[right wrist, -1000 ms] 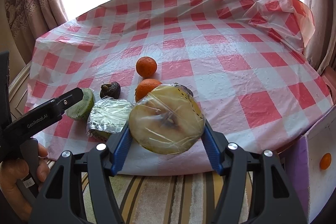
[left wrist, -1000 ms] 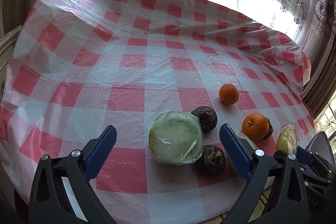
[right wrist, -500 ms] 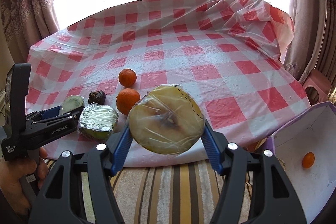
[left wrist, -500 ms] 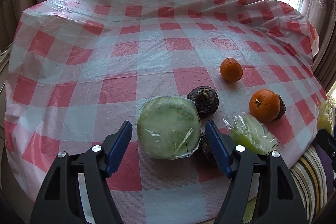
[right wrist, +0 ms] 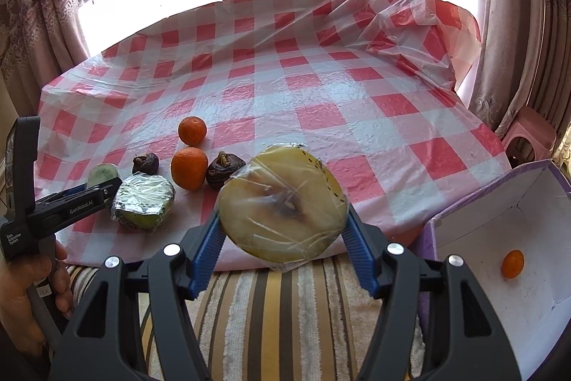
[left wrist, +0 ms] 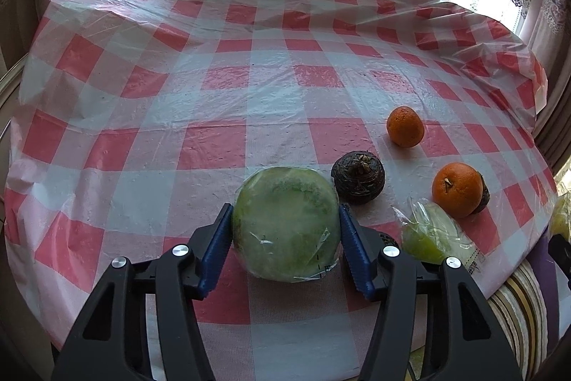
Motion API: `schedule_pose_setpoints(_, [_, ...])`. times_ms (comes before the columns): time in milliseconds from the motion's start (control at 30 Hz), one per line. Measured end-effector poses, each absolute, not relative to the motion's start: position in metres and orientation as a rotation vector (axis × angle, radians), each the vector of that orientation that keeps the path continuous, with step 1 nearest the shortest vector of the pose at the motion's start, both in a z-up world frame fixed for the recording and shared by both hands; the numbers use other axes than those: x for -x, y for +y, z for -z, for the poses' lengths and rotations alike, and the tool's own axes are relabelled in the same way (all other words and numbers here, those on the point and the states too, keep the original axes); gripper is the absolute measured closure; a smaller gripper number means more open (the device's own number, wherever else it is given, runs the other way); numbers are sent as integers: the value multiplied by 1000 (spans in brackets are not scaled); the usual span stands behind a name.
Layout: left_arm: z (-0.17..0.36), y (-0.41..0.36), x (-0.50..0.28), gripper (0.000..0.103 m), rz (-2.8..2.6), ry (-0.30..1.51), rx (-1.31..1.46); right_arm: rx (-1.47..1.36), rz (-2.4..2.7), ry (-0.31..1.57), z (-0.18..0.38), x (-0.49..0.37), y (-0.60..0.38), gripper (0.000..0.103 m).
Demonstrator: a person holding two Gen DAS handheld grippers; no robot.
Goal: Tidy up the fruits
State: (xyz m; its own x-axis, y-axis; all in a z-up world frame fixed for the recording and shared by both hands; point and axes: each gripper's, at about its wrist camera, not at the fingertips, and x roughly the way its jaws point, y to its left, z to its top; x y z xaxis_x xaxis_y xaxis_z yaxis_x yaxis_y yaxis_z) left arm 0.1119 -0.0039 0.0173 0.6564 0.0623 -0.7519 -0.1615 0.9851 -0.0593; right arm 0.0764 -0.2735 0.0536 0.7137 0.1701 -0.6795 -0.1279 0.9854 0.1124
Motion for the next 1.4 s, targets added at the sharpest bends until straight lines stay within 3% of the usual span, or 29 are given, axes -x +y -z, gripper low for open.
schedule_pose_setpoints(1000, [-79, -71, -88, 46, -59, 657, -21, -102, -32, 743, -58, -77, -349, 39])
schedule_pose_setpoints(1400, [-87, -164, -82, 46, 173, 656, -81, -140, 132, 740, -65, -78, -431, 39])
